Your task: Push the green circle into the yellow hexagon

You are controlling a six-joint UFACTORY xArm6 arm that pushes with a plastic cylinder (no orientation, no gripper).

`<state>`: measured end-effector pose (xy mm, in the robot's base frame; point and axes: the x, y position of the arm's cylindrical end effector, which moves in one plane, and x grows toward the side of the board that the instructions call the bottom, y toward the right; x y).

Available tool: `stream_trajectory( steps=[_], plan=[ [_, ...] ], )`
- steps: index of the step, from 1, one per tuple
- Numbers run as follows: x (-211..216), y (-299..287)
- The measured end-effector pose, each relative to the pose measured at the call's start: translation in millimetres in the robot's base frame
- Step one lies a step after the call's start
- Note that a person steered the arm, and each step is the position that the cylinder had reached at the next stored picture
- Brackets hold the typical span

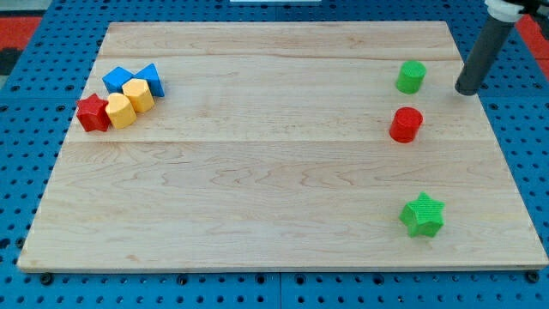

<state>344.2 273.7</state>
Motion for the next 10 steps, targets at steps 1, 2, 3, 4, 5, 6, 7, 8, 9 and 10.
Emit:
stream_trajectory(
  steps=[1, 2, 3, 4, 5, 6, 7, 8, 9, 10],
  plan=[
    [-7, -66],
    [-8, -162],
    [-8, -124],
    [-26, -96],
    [-60, -155],
    [-38, -257],
    [-15, -292],
    [-5, -246],
    [11, -266],
    [11, -345]
  ],
)
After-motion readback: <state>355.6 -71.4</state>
